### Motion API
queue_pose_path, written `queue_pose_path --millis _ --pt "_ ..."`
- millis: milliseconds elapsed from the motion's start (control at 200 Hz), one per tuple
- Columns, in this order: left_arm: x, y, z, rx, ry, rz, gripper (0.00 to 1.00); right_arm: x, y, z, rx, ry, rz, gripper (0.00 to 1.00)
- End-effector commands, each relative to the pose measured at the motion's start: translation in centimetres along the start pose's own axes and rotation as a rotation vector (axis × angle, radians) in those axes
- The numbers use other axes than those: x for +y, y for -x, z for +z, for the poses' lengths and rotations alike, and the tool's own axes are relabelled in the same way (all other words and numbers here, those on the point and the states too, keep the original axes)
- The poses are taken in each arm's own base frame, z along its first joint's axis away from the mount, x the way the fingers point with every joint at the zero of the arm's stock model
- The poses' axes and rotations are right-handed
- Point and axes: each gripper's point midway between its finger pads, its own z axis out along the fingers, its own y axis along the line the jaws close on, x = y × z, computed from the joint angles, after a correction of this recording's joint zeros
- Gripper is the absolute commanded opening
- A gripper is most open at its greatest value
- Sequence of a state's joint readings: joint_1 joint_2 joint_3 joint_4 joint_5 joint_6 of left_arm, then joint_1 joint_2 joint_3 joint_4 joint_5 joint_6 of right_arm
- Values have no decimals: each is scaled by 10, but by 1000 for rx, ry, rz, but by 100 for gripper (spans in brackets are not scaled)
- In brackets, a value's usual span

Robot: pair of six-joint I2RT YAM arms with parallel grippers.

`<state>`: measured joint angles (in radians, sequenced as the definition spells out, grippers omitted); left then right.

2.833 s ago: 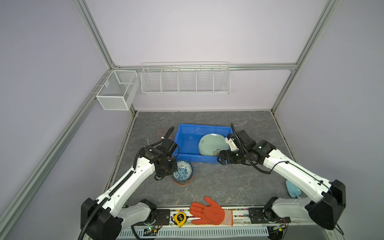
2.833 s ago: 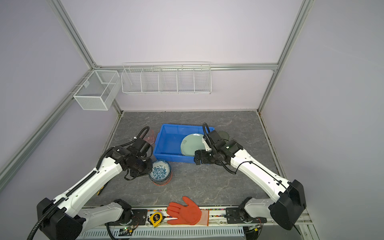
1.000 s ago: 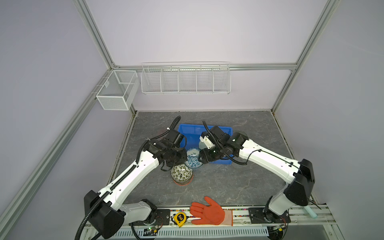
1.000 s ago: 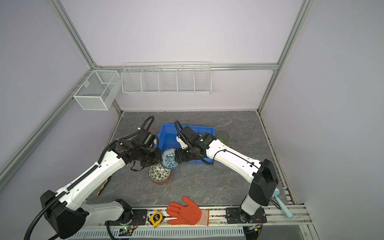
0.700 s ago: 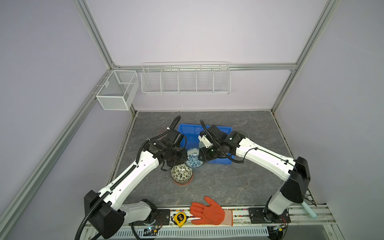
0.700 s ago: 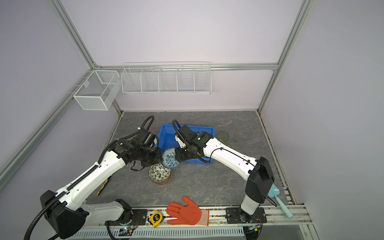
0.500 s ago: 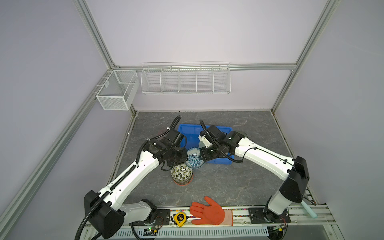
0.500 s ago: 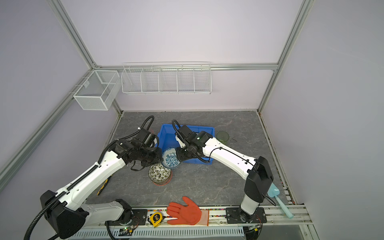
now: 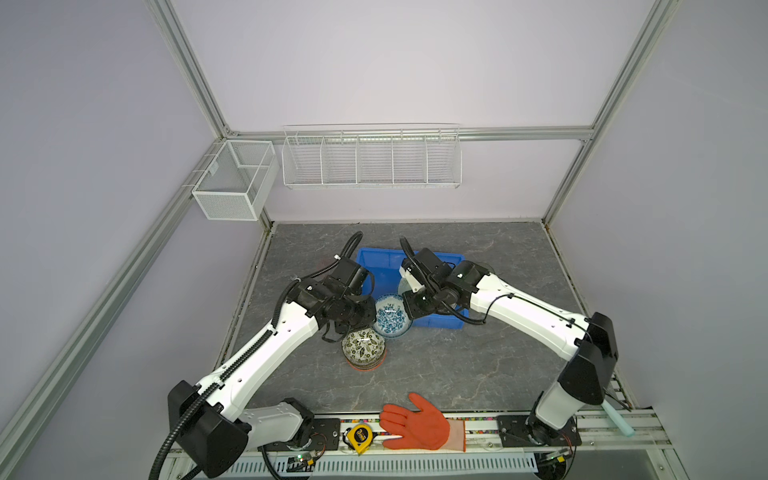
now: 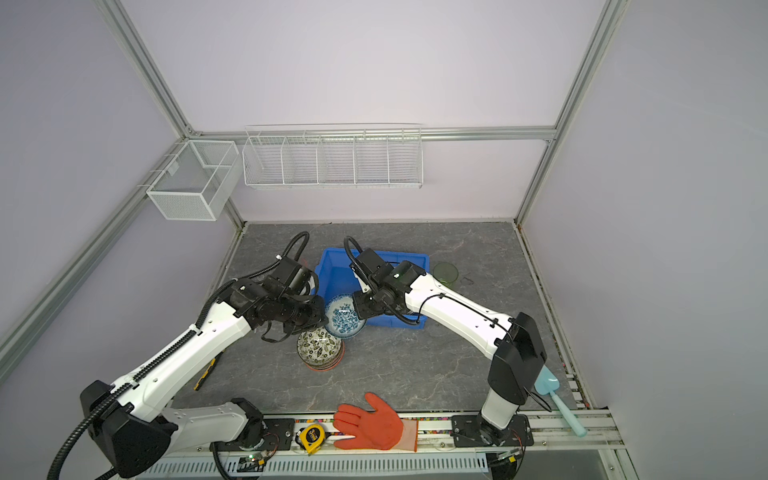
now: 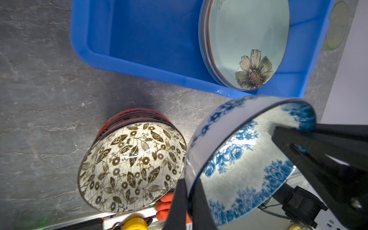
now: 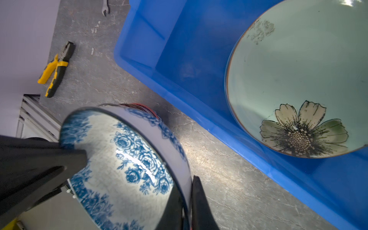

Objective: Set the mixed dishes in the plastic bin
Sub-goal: 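Grasp the bowl rim with the right gripper while the left gripper releases it, then carry the bowl into the bin with the right gripper while left withdraws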

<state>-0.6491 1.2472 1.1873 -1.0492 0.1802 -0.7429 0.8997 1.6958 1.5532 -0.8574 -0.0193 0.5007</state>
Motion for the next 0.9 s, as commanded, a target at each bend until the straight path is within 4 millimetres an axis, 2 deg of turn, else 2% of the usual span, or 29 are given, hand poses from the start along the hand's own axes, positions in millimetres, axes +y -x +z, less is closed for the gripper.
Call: queue_pose_path --millis 0,45,285,420,530,710,800,900 --pt "-6 4 -4 -26 -31 13 0 8 2 -2 -3 21 -20 7" --pt "-5 4 -4 -25 -29 11 0 7 4 -3 -11 18 -21 7" --pt "-7 9 -10 -44 -19 35 47 6 7 -6 -21 26 -14 7" --pt "-2 18 -28 -97 14 50 71 2 13 -10 -33 14 -10 7" --pt "16 28 -47 -161 49 -5 89 0 21 -13 -41 14 -12 7" --pt "53 36 -81 -265 63 -94 95 -10 38 -11 -49 1 0 7" --pt "68 33 -86 -252 82 -121 96 -16 50 -7 -54 2 16 7" --pt "74 29 -86 -236 75 -145 97 -18 63 2 -52 7 28 7"
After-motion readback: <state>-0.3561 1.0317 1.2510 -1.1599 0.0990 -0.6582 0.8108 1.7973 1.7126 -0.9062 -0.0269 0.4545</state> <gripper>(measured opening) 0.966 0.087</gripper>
